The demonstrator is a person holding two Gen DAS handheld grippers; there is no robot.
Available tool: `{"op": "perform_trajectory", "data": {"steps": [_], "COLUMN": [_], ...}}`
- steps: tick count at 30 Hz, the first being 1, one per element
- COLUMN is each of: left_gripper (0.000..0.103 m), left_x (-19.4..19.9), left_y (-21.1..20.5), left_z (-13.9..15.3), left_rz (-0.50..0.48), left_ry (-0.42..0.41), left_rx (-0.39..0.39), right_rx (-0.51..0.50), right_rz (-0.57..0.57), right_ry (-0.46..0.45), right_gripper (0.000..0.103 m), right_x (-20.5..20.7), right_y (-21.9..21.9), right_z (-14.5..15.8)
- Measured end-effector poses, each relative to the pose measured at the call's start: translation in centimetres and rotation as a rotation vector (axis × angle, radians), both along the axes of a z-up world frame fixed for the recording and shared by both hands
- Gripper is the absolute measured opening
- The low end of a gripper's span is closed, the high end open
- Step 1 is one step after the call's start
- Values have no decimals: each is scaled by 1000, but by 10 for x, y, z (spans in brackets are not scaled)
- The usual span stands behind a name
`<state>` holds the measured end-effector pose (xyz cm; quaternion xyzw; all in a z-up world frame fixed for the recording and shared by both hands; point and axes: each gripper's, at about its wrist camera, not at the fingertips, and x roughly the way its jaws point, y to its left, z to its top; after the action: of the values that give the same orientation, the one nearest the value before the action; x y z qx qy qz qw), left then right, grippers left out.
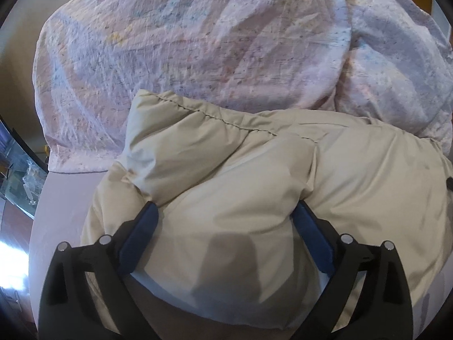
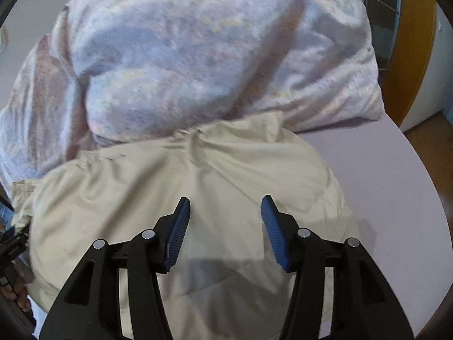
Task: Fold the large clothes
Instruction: 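Grasp the folded jacket edge with both grippers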
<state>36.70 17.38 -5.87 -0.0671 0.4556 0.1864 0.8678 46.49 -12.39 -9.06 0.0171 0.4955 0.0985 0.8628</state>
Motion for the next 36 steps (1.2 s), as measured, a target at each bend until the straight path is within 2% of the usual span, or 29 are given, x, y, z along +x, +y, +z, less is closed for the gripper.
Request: {"op": "perform_trajectory", "data": {"steps": [9,14,19,32,36], "left_gripper": [100,101,101,101,101], "left_x": [7,11,15,16,13], "left_y": [20,30,36,35,35], "left_z": [-15,-24,-34,-61,-68], "left_rz": [35,31,30,25,29], "left_ry": [-9,-23,-46,-102,-113], "left_rx": [-9,-9,-10,15,23], "right_rx": [-92,-136,-138,-153,-156], "right_rz": [10,20,17,6,8], "right_ry": [-14,-55,-103,-209,-204], "right_gripper": [56,59,64,66,67], "right_x": [13,14,12,2,4], "right_y": [13,19,20,24,25], "right_z": [-28,-40,-49,-55,-55]}}
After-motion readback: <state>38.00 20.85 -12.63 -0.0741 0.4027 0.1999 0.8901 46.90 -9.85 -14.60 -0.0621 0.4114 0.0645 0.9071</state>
